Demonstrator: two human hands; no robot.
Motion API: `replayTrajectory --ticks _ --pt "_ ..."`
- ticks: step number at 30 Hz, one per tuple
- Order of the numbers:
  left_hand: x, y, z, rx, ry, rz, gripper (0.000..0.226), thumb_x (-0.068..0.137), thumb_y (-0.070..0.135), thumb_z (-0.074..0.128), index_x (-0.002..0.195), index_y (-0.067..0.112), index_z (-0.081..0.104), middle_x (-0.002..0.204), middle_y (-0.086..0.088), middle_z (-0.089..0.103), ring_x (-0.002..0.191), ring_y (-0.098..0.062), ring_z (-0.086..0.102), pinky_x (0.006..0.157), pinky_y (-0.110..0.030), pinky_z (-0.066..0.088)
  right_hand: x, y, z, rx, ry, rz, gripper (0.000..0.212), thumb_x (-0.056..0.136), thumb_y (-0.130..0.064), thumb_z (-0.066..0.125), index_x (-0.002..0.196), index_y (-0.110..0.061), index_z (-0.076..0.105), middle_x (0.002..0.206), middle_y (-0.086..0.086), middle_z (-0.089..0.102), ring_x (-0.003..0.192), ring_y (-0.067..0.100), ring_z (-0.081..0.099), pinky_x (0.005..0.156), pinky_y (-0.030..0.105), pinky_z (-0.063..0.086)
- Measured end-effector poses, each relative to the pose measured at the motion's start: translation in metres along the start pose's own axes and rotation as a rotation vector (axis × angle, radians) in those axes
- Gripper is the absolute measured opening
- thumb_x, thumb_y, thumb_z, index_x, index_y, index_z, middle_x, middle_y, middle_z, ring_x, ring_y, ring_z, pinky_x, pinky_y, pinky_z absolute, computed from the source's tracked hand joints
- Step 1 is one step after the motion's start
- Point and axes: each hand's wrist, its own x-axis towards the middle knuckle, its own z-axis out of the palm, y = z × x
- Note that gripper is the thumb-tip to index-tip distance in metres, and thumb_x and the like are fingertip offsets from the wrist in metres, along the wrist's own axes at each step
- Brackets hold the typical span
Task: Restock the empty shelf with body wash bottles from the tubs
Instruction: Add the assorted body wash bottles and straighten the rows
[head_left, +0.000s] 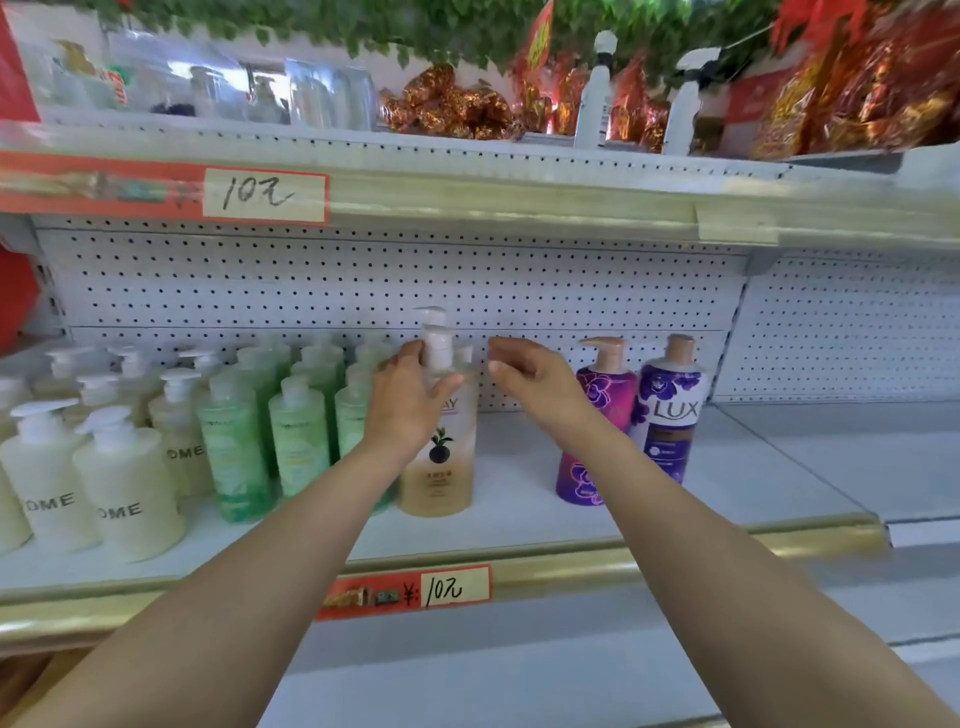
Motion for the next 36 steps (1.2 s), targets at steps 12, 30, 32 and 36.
replayTrajectory --ticks 12,30,32,36 --pt "-0.002 -0.008 0.026 -0.021 0.153 0.002 0.051 0.091 0.038 0.064 0.132 0.011 0.049 0.128 -0.010 0.054 0.124 -0.032 0.042 0.093 -0.034 0.035 -0.006 0.053 -0.080 -0.206 0.385 0.077 0.076 0.076 -0.030 0.084 0.140 -0.018 0.045 0.131 0.001 0.059 0.123 0.022 0.056 0.102 0.042 0.049" --pt "0.002 -0.014 0.021 -0.045 0.106 -0.038 0.052 0.088 0.038 0.067 0.133 0.019 0.051 0.130 -0.006 0.057 0.122 -0.030 0.048 0.102 -0.046 0.042 0.018 0.042 -0.060 -0.100 -0.005 0.173 0.049 0.073 -0.020 0.087 0.114 -0.017 0.062 0.109 -0.004 0.068 0.095 0.017 0.068 0.084 0.037 0.058" --pt "0.002 -0.014 0.022 -0.036 0.107 -0.033 0.053 0.088 0.038 0.066 0.134 0.018 0.050 0.131 -0.007 0.057 0.123 -0.031 0.047 0.103 -0.046 0.041 0.017 0.039 -0.051 -0.067 -0.036 0.160 0.049 0.073 -0.017 0.087 0.115 -0.018 0.062 0.108 -0.005 0.068 0.094 0.015 0.068 0.085 0.037 0.058" --pt "0.004 -0.014 0.020 -0.022 0.090 -0.039 0.055 0.087 0.041 0.067 0.133 0.016 0.051 0.131 -0.008 0.057 0.123 -0.032 0.048 0.102 -0.047 0.042 0.018 0.034 -0.044 -0.052 -0.065 0.158 0.047 0.073 -0.017 0.087 0.114 -0.019 0.063 0.106 -0.008 0.069 0.094 0.013 0.068 0.088 0.039 0.058"
